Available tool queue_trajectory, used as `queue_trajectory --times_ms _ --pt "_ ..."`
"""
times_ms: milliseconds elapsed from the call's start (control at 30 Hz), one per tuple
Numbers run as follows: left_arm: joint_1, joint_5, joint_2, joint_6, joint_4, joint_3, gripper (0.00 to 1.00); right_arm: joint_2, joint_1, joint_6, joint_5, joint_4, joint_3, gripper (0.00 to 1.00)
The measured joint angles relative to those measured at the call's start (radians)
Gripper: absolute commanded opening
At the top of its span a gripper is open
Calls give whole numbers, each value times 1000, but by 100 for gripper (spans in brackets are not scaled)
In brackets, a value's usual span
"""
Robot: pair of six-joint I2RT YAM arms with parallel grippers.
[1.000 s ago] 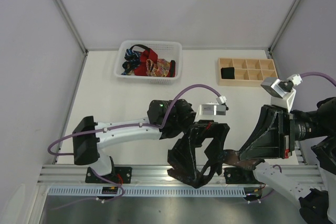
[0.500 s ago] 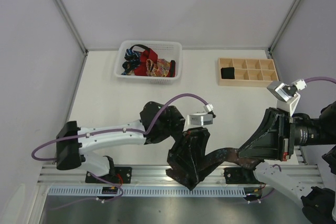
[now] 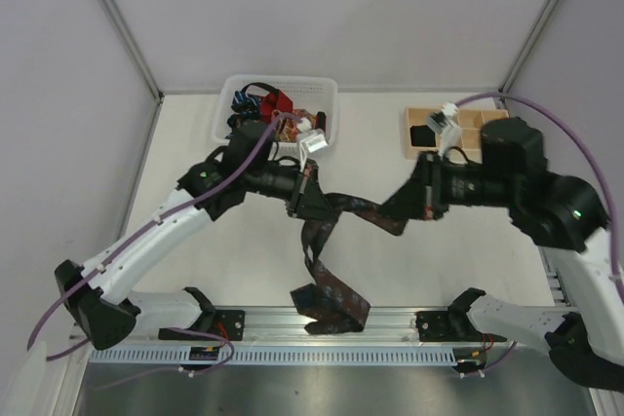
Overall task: Roll the ties
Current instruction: Move the tie to the center of the board
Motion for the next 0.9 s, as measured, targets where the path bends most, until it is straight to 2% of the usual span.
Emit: queue_trajectory --times_ms 133,233,500,567,667,767,900 --pt "151 -163 -84 104 -289 66 0 150 19 20 -23 146 -26 0" --pt "228 -298 -129 158 -471 215 0 237 58 34 -53 240 3 0" --pt "243 -517 -149 192 -677 589 1 419 119 56 -139 341 291 0" --pt "243 -541 -143 196 -690 637 1 441 120 55 -143 334 343 0" --pt "243 -522 -135 200 -689 639 0 459 113 45 -124 285 380 0" --pt "243 -463 -95 199 -612 540 0 446 63 22 -69 183 359 0" --pt "240 -353 45 190 -470 370 1 354 -135 -5 -23 102 145 0"
